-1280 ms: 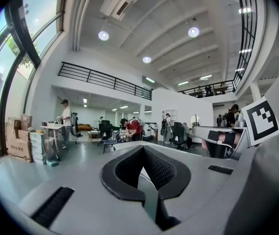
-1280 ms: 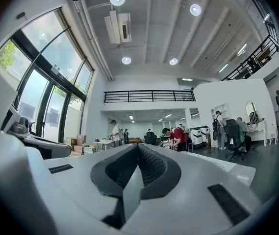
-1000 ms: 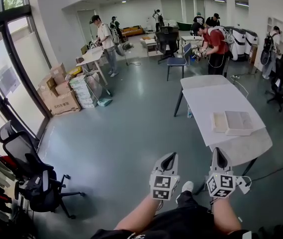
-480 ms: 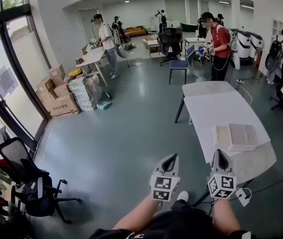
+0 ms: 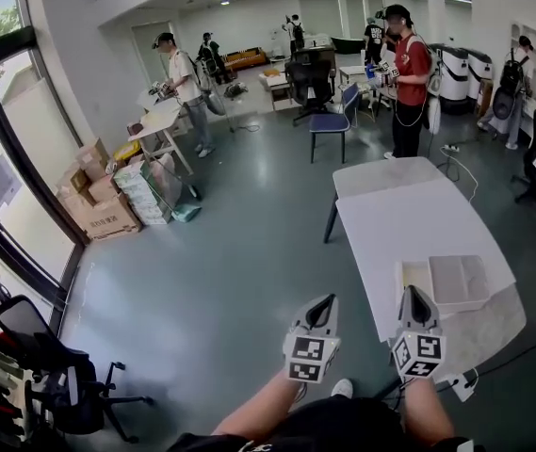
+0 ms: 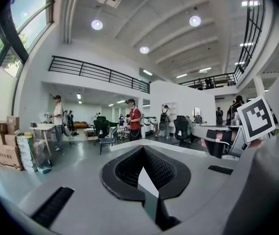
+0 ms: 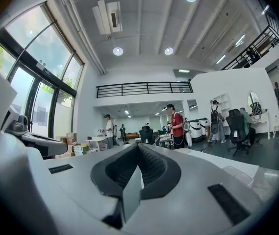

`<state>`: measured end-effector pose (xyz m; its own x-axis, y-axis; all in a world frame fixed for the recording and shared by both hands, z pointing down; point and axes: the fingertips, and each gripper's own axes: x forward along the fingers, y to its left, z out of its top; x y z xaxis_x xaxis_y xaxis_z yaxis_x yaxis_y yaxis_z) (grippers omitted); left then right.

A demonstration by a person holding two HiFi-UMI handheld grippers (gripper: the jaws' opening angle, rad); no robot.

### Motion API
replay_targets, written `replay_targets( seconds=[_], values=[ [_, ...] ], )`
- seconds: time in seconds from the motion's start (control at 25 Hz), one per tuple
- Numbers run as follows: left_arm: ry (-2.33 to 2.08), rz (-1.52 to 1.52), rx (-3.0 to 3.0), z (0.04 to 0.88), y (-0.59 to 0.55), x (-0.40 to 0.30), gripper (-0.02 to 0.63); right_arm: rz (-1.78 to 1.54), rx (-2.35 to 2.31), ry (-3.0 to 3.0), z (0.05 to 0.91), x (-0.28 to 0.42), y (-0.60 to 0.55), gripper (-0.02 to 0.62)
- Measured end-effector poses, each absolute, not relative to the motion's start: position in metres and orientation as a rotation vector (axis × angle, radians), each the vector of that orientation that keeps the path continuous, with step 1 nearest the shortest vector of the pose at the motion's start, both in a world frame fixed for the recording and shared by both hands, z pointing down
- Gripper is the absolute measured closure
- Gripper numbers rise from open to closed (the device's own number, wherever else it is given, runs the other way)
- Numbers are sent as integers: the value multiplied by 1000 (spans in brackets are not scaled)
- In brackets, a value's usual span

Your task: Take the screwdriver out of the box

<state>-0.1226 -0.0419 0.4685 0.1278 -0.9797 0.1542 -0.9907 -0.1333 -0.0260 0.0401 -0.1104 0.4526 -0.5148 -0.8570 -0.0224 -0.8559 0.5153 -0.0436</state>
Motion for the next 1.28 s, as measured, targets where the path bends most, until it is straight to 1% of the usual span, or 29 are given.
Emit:
replay_targets(
  seconds=[0.32,0.6,0.92,1.28],
  values=[
    [-1928,266,2369,467,-147,-97,601,-68,-1599,2688,459,62,-201,583],
    [-1867,269,2418,466,-206,-77,600,-99,-1682,2669,468,87,-252,583],
    [-1765,301,2450,486,-234,-54,600,-162,-1759,2682,492,105,-270,583],
    [-1635,306,2550,490,-281,-34,600,-209,-1881,2643,510,119,-297,583]
  ],
)
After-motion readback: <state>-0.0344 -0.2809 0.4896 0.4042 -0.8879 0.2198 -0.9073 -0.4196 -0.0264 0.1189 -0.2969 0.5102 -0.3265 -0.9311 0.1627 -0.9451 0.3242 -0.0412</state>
